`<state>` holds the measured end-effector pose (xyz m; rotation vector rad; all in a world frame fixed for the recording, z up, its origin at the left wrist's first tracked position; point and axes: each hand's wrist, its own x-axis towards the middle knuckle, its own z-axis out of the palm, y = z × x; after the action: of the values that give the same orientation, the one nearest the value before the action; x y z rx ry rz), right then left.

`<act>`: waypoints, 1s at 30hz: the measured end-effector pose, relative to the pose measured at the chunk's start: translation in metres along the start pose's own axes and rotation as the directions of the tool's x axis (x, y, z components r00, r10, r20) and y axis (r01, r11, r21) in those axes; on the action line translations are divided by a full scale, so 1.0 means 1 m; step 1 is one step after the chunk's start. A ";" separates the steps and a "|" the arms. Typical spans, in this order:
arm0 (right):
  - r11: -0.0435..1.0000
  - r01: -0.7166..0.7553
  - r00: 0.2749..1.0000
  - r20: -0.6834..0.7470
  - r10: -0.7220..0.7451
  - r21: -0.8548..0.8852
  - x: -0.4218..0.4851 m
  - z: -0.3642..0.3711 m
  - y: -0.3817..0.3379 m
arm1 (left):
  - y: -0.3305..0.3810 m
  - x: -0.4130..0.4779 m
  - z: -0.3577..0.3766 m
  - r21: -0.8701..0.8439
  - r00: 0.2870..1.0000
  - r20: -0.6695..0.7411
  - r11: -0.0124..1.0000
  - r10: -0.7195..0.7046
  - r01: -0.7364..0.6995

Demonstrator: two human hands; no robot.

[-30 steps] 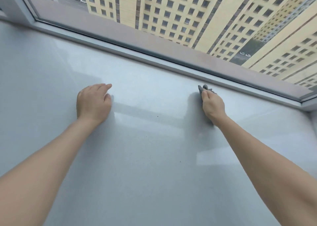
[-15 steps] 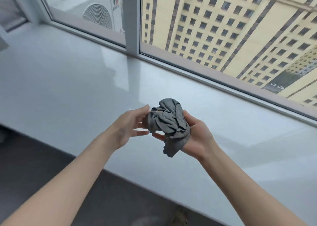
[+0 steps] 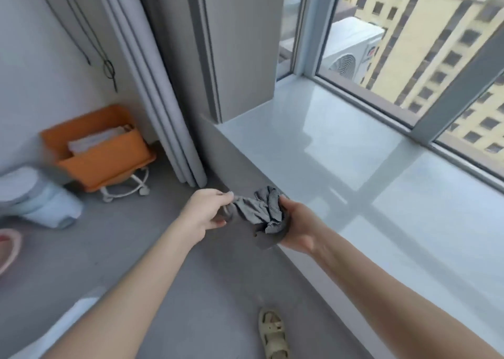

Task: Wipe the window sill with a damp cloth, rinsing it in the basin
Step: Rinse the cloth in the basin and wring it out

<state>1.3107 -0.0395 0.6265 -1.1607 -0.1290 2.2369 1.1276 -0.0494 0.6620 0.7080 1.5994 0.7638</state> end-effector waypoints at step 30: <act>0.038 0.041 0.982 0.047 0.183 -0.998 0.598 0.644 0.397 | -0.179 0.217 -0.815 -0.734 0.473 -0.647 0.658 -0.599 -0.171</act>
<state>0.3701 0.0906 0.4570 -1.5738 -2.1365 2.1336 0.2837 -0.0645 0.4871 -0.6761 1.9523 1.5774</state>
